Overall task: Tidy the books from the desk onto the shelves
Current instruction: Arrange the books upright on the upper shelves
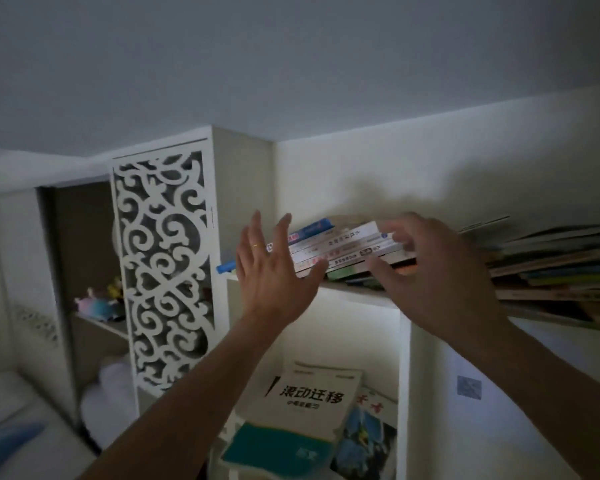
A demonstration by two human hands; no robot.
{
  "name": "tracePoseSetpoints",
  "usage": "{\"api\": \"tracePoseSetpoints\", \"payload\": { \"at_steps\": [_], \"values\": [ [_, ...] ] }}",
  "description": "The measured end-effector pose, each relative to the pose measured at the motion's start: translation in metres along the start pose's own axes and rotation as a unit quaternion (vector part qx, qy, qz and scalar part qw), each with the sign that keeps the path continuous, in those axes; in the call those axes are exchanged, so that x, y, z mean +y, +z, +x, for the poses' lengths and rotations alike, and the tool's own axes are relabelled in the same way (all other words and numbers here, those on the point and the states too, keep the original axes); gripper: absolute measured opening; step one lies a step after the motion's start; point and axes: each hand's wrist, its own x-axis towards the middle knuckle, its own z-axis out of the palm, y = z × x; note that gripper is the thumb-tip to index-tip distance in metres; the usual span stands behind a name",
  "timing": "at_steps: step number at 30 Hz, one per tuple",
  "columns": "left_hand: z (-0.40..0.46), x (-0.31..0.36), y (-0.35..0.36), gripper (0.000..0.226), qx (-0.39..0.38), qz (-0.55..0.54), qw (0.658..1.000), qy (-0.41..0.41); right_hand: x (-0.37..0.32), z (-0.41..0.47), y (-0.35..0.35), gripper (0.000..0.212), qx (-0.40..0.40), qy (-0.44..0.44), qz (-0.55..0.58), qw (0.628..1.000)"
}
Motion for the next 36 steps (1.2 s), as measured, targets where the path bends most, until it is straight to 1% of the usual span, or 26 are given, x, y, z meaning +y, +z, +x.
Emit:
{"api": "tracePoseSetpoints", "payload": {
  "at_steps": [2, 4, 6, 8, 10, 12, 14, 16, 18, 21, 23, 24, 25, 26, 28, 29, 31, 33, 35, 36],
  "values": [
    [0.022, -0.025, -0.001, 0.095, -0.014, 0.024, 1.000, 0.002, -0.002, 0.027, 0.015, 0.053, 0.010, -0.028, -0.054, 0.998],
    [0.041, -0.046, 0.007, 0.096, -0.034, 0.045, 0.998, 0.012, -0.001, 0.050, 0.032, 0.071, 0.013, -0.043, -0.093, 0.995],
    [0.055, -0.062, 0.020, 0.090, -0.066, 0.067, 0.995, 0.036, 0.004, 0.068, 0.052, 0.087, -0.005, -0.065, -0.142, 0.988],
    [0.066, -0.076, 0.035, 0.076, -0.106, 0.057, 0.990, 0.075, 0.013, 0.079, 0.075, 0.093, -0.053, -0.079, -0.198, 0.976],
    [0.073, -0.089, 0.045, 0.065, -0.118, 0.033, 0.986, 0.116, 0.021, 0.084, 0.094, 0.085, -0.080, -0.096, -0.281, 0.952],
    [0.079, -0.101, 0.050, 0.064, -0.107, 0.024, 0.982, 0.151, 0.027, 0.085, 0.104, 0.075, -0.050, -0.106, -0.320, 0.940],
    [0.087, -0.108, 0.049, 0.063, -0.117, 0.015, 0.979, 0.166, 0.031, 0.087, 0.107, 0.072, -0.021, -0.121, -0.323, 0.938],
    [0.096, -0.118, 0.047, 0.066, -0.145, 0.009, 0.976, 0.161, 0.034, 0.089, 0.107, 0.073, -0.015, -0.132, -0.330, 0.935],
    [0.101, -0.129, 0.047, 0.075, -0.158, 0.015, 0.974, 0.162, 0.036, 0.092, 0.106, 0.067, -0.020, -0.135, -0.335, 0.932],
    [0.102, -0.139, 0.050, 0.076, -0.148, 0.036, 0.973, 0.175, 0.034, 0.096, 0.102, 0.057, -0.039, -0.128, -0.331, 0.934],
    [0.104, -0.140, 0.052, 0.076, -0.131, 0.058, 0.971, 0.192, 0.031, 0.097, 0.101, 0.057, -0.040, -0.124, -0.325, 0.937],
    [0.105, -0.140, 0.053, 0.077, -0.117, 0.073, 0.970, 0.201, 0.030, 0.097, 0.101, 0.060, -0.025, -0.113, -0.322, 0.940],
    [0.106, -0.139, 0.053, 0.075, -0.101, 0.080, 0.970, 0.208, 0.028, 0.099, 0.102, 0.067, 0.003, -0.092, -0.314, 0.945],
    [0.109, -0.137, 0.053, 0.073, -0.082, 0.074, 0.971, 0.212, 0.025, 0.103, 0.104, 0.078, 0.036, -0.058, -0.292, 0.954],
    [0.114, -0.133, 0.052, 0.069, -0.041, 0.041, 0.978, 0.201, 0.014, 0.119, 0.110, 0.100, 0.078, 0.031, -0.210, 0.974],
    [0.116, -0.131, 0.052, 0.067, -0.018, 0.033, 0.981, 0.190, 0.007, 0.131, 0.115, 0.104, 0.085, 0.060, -0.166, 0.981],
    [0.118, -0.129, 0.054, 0.065, 0.032, 0.033, 0.986, 0.160, -0.004, 0.160, 0.130, 0.103, 0.069, 0.078, -0.084, 0.991],
    [0.118, -0.126, 0.057, 0.064, 0.072, 0.026, 0.990, 0.122, -0.014, 0.192, 0.138, 0.107, 0.024, 0.090, 0.014, 0.996],
    [0.119, -0.125, 0.059, 0.063, 0.097, -0.006, 0.993, 0.073, -0.023, 0.216, 0.139, 0.112, -0.019, 0.084, 0.103, 0.991],
    [0.119, -0.125, 0.059, 0.063, 0.111, -0.025, 0.992, 0.048, -0.028, 0.224, 0.139, 0.111, -0.031, 0.072, 0.136, 0.988]
  ]
}}
